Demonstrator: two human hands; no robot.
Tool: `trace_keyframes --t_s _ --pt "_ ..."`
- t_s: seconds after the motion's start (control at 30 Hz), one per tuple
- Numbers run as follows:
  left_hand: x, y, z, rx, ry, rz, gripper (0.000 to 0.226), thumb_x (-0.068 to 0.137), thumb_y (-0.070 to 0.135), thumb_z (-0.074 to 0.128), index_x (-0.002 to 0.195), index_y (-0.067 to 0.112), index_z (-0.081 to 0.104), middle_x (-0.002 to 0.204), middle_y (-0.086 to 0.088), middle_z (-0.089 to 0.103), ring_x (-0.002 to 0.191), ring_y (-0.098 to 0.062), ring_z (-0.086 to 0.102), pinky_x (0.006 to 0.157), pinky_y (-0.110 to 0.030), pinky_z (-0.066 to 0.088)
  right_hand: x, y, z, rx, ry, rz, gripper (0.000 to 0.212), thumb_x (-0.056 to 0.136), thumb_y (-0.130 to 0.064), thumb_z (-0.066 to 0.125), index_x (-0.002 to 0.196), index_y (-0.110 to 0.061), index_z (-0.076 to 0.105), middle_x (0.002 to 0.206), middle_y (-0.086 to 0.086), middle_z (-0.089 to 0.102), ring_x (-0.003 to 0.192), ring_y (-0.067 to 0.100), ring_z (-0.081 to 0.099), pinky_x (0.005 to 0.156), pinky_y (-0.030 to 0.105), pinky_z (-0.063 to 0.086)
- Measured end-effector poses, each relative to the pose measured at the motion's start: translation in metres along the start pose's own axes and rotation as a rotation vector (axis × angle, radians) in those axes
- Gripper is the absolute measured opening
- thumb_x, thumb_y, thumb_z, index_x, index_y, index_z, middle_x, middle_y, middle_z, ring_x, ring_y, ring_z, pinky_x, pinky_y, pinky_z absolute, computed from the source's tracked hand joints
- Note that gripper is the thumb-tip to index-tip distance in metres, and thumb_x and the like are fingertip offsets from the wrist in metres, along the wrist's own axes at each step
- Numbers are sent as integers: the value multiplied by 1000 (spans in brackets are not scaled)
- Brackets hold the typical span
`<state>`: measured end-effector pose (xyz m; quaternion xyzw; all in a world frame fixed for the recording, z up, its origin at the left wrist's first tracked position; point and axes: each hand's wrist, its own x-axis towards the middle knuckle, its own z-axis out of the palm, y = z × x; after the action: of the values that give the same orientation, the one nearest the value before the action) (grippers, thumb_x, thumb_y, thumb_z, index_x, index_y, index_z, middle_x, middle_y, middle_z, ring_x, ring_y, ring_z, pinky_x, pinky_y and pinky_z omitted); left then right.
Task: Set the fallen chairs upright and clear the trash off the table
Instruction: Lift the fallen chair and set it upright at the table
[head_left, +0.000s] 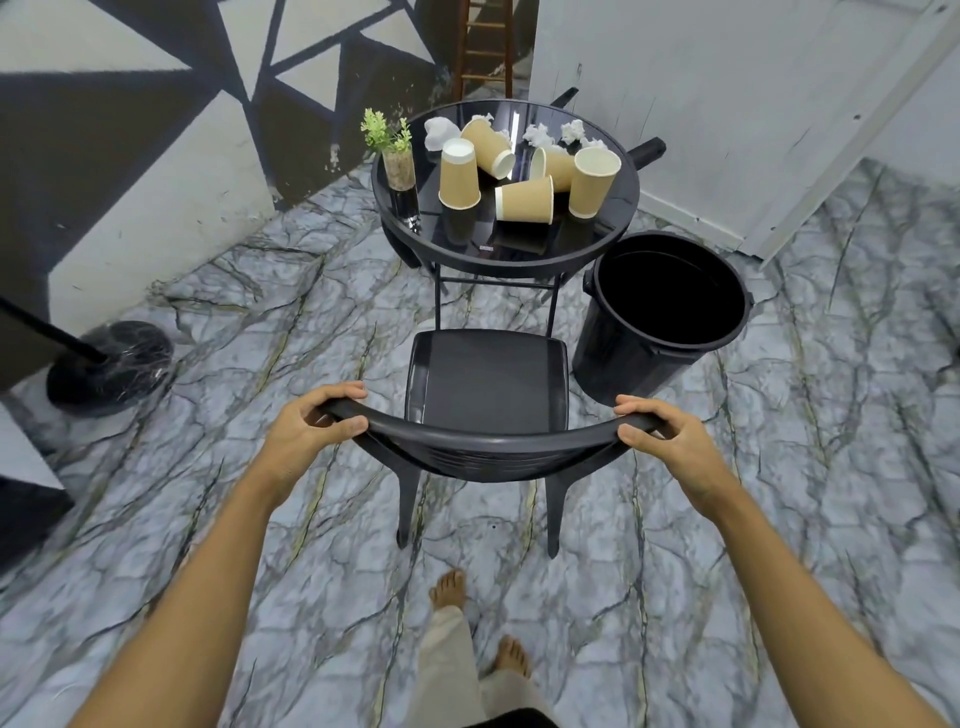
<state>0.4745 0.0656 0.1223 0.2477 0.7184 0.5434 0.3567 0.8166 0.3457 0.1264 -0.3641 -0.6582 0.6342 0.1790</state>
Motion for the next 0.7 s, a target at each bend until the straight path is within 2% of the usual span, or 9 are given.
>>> trace_keyframes --t_s 0.13,0.2,0.3,0.47,0.6,0.7 --pt "-13 6 -3 70 11 -5 33 75 33 79 108 32 73 130 17 62 121 -6 57 105 -34 43 -9 -6 4 -204 15 -11 22 82 -30 76 104 -29 73 130 -15 60 122 5 55 103 29 40" --pt "-18 8 -4 128 23 1 32 79 37 77 110 37 72 130 18 61 123 -5 55 110 -36 40 -13 -8 6 -275 31 -20 23 84 -33 73 107 -32 71 133 -14 57 125 7 51 107 32 38" --pt "-27 9 -4 222 41 27 39 80 48 72 118 42 66 136 16 56 128 -5 50 112 -32 35 -22 -11 12 -333 57 -25 28 88 -39 69 115 -35 66 137 -13 50 131 9 46 111 35 35" --pt "-44 6 -5 301 36 46 49 90 41 67 137 39 54 155 11 36 141 -12 36 115 -35 30 -37 -12 30 -429 179 -28 44 94 -44 60 135 -28 56 154 0 39 142 13 33 117 44 29" --pt "-61 4 -11 363 30 64 54 93 39 65 143 39 47 159 11 29 143 -15 34 117 -41 28 -55 -13 50 -510 277 -9 54 98 -45 53 147 -26 43 162 2 23 149 18 21 118 40 20" --pt "-75 -3 -21 443 18 84 51 95 41 60 144 36 47 157 10 34 145 -12 30 115 -34 25 -74 -12 67 -574 311 -34 58 99 -43 52 151 -22 36 163 1 21 150 17 17 116 34 17"
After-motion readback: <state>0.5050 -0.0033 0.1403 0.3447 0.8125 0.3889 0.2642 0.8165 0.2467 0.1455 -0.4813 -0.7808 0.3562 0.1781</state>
